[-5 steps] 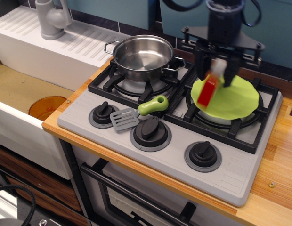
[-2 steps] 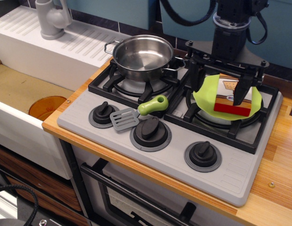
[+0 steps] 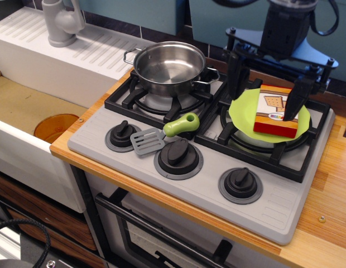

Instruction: Put crackerbox on plate and spatula in pot or pan on stove

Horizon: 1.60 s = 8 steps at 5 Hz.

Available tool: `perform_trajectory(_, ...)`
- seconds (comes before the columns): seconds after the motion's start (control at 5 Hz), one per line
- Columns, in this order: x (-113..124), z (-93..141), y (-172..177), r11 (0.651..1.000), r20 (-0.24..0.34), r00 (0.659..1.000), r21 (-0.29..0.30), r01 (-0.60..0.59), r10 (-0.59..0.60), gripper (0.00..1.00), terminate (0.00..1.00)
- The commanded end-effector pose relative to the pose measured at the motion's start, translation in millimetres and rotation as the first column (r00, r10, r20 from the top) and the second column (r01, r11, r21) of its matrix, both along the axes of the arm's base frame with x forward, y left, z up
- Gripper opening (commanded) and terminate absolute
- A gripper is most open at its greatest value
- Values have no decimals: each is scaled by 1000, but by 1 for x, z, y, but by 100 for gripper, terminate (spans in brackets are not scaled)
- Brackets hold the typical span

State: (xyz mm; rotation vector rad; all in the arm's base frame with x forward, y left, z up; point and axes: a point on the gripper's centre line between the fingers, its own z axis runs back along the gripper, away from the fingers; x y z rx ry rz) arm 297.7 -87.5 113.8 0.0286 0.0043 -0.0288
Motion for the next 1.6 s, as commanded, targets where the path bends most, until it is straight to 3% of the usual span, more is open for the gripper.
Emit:
perform_trajectory(0.0, 8, 24, 0, 1000, 76, 997, -20, -4, 6, 100, 0)
perform_trajectory(0.4, 8, 24, 0, 1000, 76, 997, -20, -4, 6, 100, 0)
perform_trajectory(0.6, 8, 13, 14, 989, 117, 985, -65, 135, -126, 100, 0)
perform_trajectory(1.0, 28, -2, 51, 972, 165, 960, -20, 235, -228, 100, 0)
perform_trajectory(1.4, 23, -8, 84, 975, 180, 959, 42, 216, -220, 100, 0)
